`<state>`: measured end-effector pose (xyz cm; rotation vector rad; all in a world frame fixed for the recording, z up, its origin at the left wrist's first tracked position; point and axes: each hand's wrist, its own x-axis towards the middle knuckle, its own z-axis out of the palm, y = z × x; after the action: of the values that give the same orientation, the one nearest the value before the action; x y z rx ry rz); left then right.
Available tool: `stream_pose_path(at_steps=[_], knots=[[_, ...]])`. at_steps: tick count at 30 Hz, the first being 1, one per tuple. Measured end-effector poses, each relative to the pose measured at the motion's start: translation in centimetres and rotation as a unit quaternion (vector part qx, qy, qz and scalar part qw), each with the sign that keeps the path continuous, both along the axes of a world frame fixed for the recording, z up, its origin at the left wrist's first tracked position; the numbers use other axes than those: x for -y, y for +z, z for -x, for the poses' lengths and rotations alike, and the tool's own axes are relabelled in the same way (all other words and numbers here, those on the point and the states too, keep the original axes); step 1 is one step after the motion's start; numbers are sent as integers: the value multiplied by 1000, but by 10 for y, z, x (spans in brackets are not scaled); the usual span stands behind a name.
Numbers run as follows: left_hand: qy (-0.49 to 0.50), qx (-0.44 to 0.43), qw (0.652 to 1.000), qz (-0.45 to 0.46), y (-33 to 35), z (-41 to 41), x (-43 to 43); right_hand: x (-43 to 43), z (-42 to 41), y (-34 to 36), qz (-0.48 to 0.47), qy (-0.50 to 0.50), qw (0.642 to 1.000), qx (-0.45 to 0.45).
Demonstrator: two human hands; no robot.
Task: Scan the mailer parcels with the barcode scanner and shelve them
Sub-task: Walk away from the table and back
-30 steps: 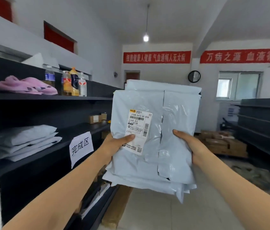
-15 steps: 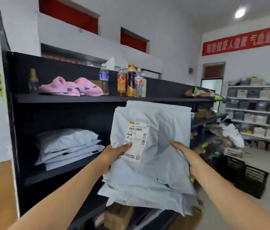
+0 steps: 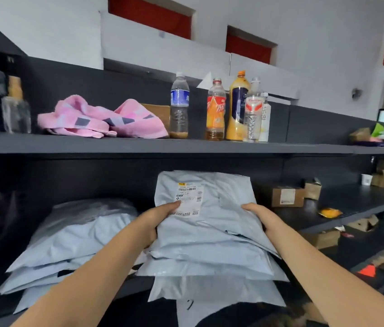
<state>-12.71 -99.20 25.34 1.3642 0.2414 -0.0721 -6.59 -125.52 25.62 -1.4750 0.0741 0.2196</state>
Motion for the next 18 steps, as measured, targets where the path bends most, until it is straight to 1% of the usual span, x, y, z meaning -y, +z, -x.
stream_pose_path(at_steps=[4, 8, 10, 13, 15, 16, 18], knots=[[85, 10, 996, -7, 9, -52, -4, -29, -91, 6, 28, 61, 998, 22], [223, 11, 972, -74, 6, -87, -24, -73, -155, 7, 87, 100, 990, 42], [296, 13, 943, -150, 2, -94, -30, -92, -187, -9, 125, 134, 983, 27], [318, -26, 891, -324, -10, -104, -24, -107, -251, -62, 204, 188, 961, 19], [313, -24, 846, -432, -13, -108, -16, -105, -238, -60, 197, 184, 963, 0], [305, -20, 824, -477, -14, -110, -15, -103, -229, -54, 199, 168, 966, 9], [312, -13, 793, -523, -8, -108, -14, -101, -220, -40, 226, 128, 963, 74]])
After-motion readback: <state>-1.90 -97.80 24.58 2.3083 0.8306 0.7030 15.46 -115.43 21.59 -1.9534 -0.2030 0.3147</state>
